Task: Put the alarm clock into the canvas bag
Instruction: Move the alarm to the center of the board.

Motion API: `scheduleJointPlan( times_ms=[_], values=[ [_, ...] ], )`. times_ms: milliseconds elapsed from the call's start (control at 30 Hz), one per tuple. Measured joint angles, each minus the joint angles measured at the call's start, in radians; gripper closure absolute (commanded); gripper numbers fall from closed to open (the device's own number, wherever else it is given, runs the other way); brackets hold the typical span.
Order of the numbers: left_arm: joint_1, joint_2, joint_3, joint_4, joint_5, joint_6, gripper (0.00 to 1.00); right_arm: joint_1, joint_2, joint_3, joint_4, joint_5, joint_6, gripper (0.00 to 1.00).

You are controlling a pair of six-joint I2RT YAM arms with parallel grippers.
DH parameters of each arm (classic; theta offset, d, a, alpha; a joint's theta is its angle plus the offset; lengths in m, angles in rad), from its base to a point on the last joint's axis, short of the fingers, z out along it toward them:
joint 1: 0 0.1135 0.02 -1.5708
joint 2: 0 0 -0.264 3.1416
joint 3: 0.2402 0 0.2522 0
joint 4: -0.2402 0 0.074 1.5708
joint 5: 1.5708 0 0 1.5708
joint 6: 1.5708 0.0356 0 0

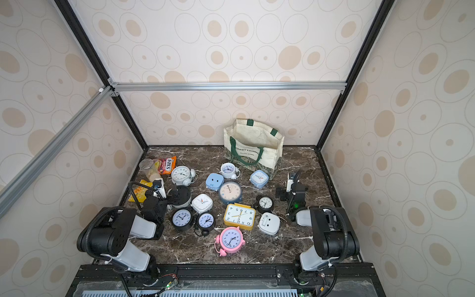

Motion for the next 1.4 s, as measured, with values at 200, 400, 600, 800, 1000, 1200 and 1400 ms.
scheduleJointPlan(
  times_ms=[200,400,600,800,1000,1200,1400],
  values=[
    [0.0,0.0,0.0,0.0,0.0,0.0,0.02,0.0,0.0,0.0,0.0,0.0,0.0,0.0],
    [0.0,0.0,0.0,0.0,0.0,0.0,0.02,0.0,0.0,0.0,0.0,0.0,0.0,0.0],
    [0.0,0.0,0.0,0.0,0.0,0.0,0.02,0.0,0.0,0.0,0.0,0.0,0.0,0.0],
    [0.0,0.0,-0.011,0.019,-0.066,-0.023,0.02,0.0,0.0,0.0,0.0,0.001,0.0,0.0],
    [0.001,-0.017,-0.026,0.028,-0.137,-0.038,0.02,0.0,-0.007,-0.009,0.013,0.02,0.004,0.0],
    [-0.048,-0.256,-0.046,-0.109,-0.251,-0.044,0.02,0.0,-0.293,0.008,-0.19,0.155,0.089,0.0],
    [-0.053,-0.569,0.152,-0.634,-0.354,-0.273,0.02,0.0,-0.447,0.087,-0.391,0.237,0.314,0.0]
  ],
)
